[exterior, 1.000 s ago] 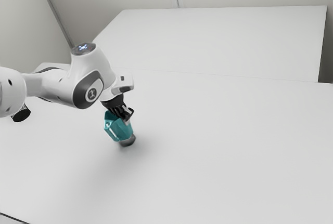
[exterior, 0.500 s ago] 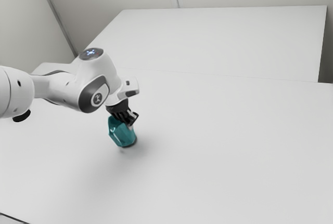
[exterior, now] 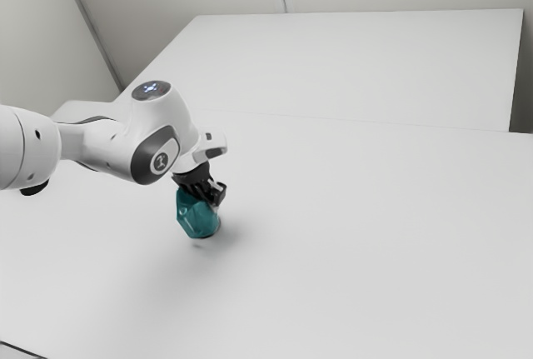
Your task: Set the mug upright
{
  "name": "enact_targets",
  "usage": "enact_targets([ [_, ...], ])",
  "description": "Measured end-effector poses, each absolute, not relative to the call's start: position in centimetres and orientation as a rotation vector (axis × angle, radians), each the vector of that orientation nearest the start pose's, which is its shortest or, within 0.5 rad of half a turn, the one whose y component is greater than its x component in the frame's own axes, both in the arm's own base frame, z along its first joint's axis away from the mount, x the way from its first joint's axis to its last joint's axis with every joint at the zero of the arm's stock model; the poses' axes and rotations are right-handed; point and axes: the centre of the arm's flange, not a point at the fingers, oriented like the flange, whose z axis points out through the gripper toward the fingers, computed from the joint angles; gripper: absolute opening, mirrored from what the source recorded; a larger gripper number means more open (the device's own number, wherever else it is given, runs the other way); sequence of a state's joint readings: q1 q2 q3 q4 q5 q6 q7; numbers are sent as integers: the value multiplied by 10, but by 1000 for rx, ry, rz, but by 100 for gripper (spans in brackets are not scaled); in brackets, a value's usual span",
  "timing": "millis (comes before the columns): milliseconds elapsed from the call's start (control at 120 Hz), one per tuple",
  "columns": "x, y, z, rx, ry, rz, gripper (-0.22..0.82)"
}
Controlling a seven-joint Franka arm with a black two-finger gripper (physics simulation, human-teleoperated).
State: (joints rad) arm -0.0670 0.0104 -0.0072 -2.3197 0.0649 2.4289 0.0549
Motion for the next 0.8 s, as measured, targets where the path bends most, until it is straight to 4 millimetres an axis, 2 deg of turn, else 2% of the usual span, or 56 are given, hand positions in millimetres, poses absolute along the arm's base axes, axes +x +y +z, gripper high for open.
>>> enact_targets([
  [133, 518, -37, 353, -3083, 268, -179, 29],
  [292, 517, -36, 376, -3077, 270, -251, 45],
  [525, 514, -51, 418, -3065, 317, -351, 54],
  [800, 540, -68, 489, -3079, 329, -323, 58],
])
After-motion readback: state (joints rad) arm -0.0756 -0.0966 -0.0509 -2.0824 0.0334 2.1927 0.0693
